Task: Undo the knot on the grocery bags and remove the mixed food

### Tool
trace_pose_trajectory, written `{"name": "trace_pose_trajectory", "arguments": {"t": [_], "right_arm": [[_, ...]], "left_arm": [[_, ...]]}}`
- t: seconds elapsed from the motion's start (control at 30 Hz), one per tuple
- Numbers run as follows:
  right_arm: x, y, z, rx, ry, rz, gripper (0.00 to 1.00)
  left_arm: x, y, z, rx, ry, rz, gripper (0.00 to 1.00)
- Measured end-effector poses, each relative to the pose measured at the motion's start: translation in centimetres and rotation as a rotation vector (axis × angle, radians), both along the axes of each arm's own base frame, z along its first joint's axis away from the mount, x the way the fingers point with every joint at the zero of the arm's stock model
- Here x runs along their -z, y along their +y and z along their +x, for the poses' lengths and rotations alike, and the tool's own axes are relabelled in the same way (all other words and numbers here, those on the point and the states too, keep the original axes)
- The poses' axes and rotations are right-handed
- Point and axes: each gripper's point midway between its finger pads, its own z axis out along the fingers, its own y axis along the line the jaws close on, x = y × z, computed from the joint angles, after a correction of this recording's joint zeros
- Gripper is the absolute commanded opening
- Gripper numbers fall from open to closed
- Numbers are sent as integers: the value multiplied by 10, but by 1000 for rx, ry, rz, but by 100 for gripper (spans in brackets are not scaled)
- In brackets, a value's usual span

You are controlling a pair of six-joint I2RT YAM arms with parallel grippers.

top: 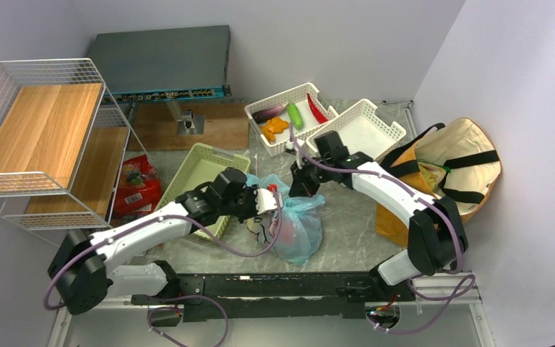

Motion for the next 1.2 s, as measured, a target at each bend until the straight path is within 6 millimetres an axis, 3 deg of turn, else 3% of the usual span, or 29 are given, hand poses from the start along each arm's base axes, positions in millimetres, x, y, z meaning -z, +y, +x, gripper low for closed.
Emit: {"name": "trace_pose_trajectory", "arguments": {"t": [0.13, 0.2, 0.27, 0.37, 0.4, 0.47, 0.53, 0.63, 0.8, 0.87, 0.93, 1.0, 1.07, 1.2], "right_arm": [[-30, -30, 16, 92, -14, 47, 0], [-47, -58, 36, 176, -82, 37, 0], [-57, -92, 56, 277, -143, 5, 0], [-47, -111, 53, 323, -151, -34, 0], [-41, -110, 47, 314, -135, -39, 10], [-26, -105, 30, 281, -73, -44, 53], [-21, -95, 19, 243, -18, -33, 77], [-26, -68, 12, 161, 6, -3, 86], [-26, -12, -3, 9, 5, 17, 92], [-23, 9, -9, -45, 2, 16, 89], [-16, 19, -10, -71, -5, 3, 75], [-4, 21, -8, -79, -1, -24, 43], [10, 20, -5, -84, 9, -52, 1], [22, 19, -6, -88, 35, -77, 0]], "left_arm": [[-48, 3, 1, 30, -135, -102, 0], [-70, 11, -4, 48, -205, -139, 0], [-72, 22, -12, 67, -245, -138, 0], [-40, 34, -20, 112, -260, -80, 0], [-22, 38, -23, 126, -246, -44, 0], [10, 44, -27, 148, -199, 26, 0], [24, 44, -27, 159, -166, 65, 0], [18, 35, -18, 172, -176, 74, 0], [5, 27, -8, 198, -249, 57, 0], [5, 27, -8, 201, -253, 59, 0], [5, 27, -8, 201, -256, 58, 0], [3, 27, -8, 201, -260, 55, 0], [0, 27, -8, 199, -267, 50, 0], [-3, 27, -4, 186, -285, 47, 0]]}}
